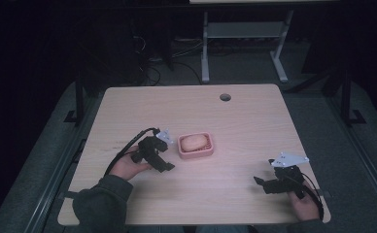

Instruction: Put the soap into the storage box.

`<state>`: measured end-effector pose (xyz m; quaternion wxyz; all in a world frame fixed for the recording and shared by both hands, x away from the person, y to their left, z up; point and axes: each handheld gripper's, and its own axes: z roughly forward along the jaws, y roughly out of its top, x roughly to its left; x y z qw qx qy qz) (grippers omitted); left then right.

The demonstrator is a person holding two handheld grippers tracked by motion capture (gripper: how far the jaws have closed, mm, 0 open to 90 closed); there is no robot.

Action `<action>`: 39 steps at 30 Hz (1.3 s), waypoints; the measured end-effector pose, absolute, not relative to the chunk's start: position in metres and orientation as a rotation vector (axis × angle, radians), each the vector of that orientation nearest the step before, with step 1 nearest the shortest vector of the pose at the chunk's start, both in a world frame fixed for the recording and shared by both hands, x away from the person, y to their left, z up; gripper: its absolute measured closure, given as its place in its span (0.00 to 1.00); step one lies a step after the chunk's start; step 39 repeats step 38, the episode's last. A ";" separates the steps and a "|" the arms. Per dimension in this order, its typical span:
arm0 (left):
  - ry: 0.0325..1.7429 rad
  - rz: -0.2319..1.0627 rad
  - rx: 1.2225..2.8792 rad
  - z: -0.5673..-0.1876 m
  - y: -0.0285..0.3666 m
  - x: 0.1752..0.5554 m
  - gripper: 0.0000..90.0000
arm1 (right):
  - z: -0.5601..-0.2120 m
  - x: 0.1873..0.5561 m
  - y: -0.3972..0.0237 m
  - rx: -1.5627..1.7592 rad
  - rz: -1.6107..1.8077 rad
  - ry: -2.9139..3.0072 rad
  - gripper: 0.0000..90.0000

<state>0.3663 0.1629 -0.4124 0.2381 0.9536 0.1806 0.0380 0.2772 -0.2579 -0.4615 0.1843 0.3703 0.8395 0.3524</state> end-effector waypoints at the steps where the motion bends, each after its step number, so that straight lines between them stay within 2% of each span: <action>1: 0.505 0.103 2.603 -0.413 0.164 0.365 0.25 | -0.462 0.277 -0.258 1.044 0.993 2.367 0.16; 39: 0.516 0.110 2.585 -0.436 0.203 0.308 0.25 | -0.464 0.277 -0.258 1.053 0.971 2.379 0.16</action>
